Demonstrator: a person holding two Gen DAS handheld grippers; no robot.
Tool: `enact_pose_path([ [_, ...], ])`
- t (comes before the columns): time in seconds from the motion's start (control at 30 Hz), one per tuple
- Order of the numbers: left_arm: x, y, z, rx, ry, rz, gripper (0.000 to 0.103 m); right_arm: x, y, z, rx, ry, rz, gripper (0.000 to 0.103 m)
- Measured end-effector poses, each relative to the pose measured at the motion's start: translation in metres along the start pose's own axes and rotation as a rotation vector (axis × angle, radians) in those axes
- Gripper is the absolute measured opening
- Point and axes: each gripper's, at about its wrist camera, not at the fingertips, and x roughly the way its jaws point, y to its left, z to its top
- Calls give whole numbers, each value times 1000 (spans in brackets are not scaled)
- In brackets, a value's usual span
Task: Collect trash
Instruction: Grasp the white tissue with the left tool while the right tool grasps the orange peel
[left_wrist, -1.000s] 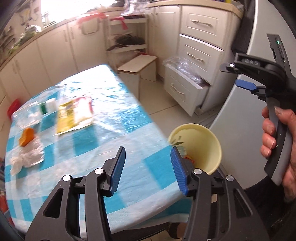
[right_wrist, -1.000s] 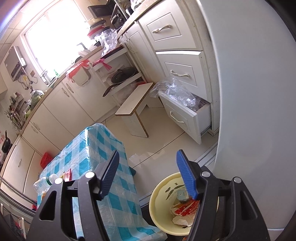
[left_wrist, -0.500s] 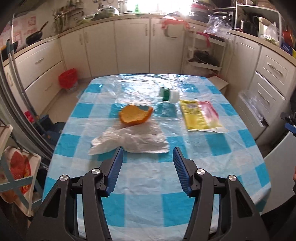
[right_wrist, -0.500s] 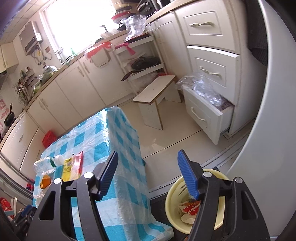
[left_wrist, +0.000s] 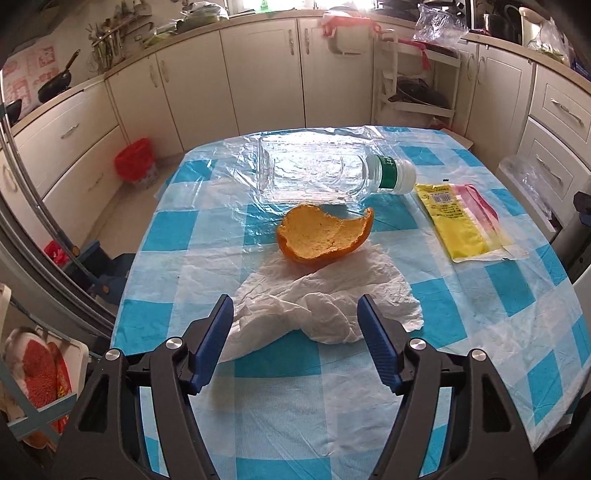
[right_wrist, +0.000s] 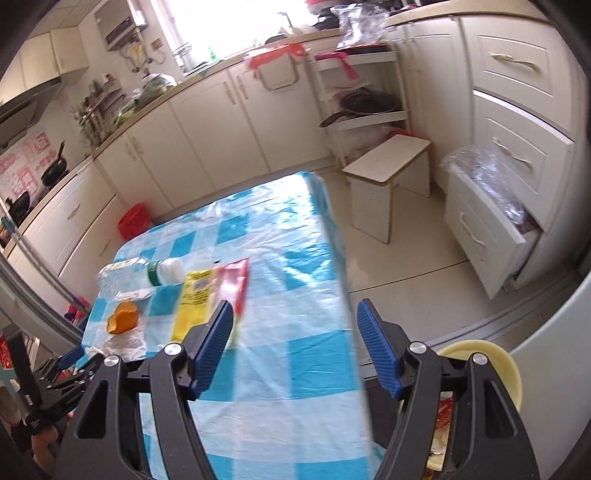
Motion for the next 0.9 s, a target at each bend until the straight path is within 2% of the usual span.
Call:
enact_pose_path([
  [0.07, 6, -1, 0, 5, 14, -14, 49, 7, 15, -1, -22, 12, 22, 67],
  [0.13, 13, 1, -1, 2, 43, -44, 17, 13, 31, -2, -41, 27, 55, 67],
  [0.23, 14, 3, -7, -3, 62, -73, 3, 23, 55, -3, -66, 53, 118, 67],
  [0.43, -3, 8, -26, 5, 73, -97, 1, 55, 105, -17, -62, 173, 284, 67],
  [0.57, -17, 21, -37, -14, 75, -105, 1, 80, 145, -26, -73, 236, 340, 67],
  [0.7, -28, 32, -35, 0, 43, -135, 2, 99, 167, -30, -45, 273, 366, 67],
  [0.77, -29, 35, -32, 24, 25, -138, 11, 110, 170, -31, 2, 299, 377, 67],
  [0.83, -29, 38, -27, 37, 5, -139, 36, 118, 169, -28, 45, 313, 387, 67],
  [0.9, -30, 39, -21, 51, -17, -141, 45, 126, 170, -26, 66, 323, 384, 67],
])
